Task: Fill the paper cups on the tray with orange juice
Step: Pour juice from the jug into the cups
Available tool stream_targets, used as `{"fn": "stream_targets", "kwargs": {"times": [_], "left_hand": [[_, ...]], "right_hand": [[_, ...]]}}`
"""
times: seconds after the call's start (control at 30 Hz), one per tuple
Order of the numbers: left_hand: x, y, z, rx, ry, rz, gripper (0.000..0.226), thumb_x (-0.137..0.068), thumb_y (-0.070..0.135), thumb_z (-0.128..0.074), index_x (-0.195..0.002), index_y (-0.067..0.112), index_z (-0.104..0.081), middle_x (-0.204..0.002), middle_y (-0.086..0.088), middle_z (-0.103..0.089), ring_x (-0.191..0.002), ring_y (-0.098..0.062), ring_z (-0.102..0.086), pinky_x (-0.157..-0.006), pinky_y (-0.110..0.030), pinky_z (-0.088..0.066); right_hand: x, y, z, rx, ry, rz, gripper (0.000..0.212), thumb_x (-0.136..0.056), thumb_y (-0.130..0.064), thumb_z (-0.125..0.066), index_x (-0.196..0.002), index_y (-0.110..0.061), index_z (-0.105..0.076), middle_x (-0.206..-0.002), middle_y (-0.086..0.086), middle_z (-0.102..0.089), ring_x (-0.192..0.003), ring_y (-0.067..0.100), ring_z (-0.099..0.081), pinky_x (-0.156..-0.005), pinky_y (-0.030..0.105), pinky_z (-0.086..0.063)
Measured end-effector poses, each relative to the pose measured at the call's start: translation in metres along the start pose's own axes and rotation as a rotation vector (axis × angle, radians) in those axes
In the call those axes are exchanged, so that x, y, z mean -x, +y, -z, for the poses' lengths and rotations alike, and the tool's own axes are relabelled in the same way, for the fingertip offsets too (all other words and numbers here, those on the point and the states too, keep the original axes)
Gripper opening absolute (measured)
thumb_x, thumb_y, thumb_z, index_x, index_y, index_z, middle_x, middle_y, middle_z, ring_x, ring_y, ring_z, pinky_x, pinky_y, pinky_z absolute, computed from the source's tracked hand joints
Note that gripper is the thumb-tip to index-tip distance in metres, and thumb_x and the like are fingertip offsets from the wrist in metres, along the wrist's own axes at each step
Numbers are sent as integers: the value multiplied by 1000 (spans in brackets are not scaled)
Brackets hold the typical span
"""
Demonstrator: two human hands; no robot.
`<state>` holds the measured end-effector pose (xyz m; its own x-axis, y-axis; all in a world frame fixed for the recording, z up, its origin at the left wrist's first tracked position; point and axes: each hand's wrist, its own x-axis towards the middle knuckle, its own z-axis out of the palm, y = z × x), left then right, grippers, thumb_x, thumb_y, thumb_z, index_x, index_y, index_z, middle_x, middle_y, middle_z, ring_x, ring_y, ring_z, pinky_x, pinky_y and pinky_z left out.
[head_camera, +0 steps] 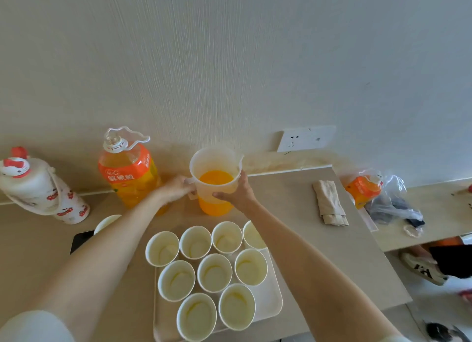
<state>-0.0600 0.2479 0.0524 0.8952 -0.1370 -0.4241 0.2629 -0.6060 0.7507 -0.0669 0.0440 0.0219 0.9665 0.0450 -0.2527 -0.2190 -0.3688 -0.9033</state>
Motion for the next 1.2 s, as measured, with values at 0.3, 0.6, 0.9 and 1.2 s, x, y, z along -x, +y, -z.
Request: {"fn": "stream_targets", "kwargs": {"times": [0.3, 0.6, 0.9, 1.2], "left_hand": [[4, 8, -18, 634, -49, -68, 34, -53, 45, -87, -63, 17, -69, -59, 3, -51, -68, -17, -43, -72, -30, -34], [4, 36, -35, 821, 39, -33, 10, -77, 16, -69, -84, 10, -73, -81, -1, -71, -78, -14, -63, -81, -29, -45], [22, 63, -19, 887, 265, -163, 31, -80, 18, -67, -55, 13, -50, -58, 4, -52, -58, -9, -53, -64, -25, -39], [76, 89, -6, 1022, 482, -355, 41, -86, 17, -64, -58, 10, -35, -55, 1, -44, -59, -10, -50, -64, -22, -45]], "right_hand": [[-12, -5, 23, -64, -103, -51, 111, -60, -20, -93, -148, -20, -26, -132, 2, -51, -124, 24, -51, -102, 45, -47], [-17, -7, 40, -147, -136, -43, 112, -60, -9, -92, -148, -18, -23, -136, 6, -48, -126, 24, -48, -102, 43, -48], [-13, -43, 51, -218, -155, 75, 103, -62, -12, -91, -145, -23, -31, -134, 2, -53, -123, 23, -53, -98, 41, -51], [24, -92, 50, -186, -158, 209, 94, -63, -25, -91, -140, -19, -38, -122, 1, -53, -116, 27, -57, -94, 48, -53]]}}
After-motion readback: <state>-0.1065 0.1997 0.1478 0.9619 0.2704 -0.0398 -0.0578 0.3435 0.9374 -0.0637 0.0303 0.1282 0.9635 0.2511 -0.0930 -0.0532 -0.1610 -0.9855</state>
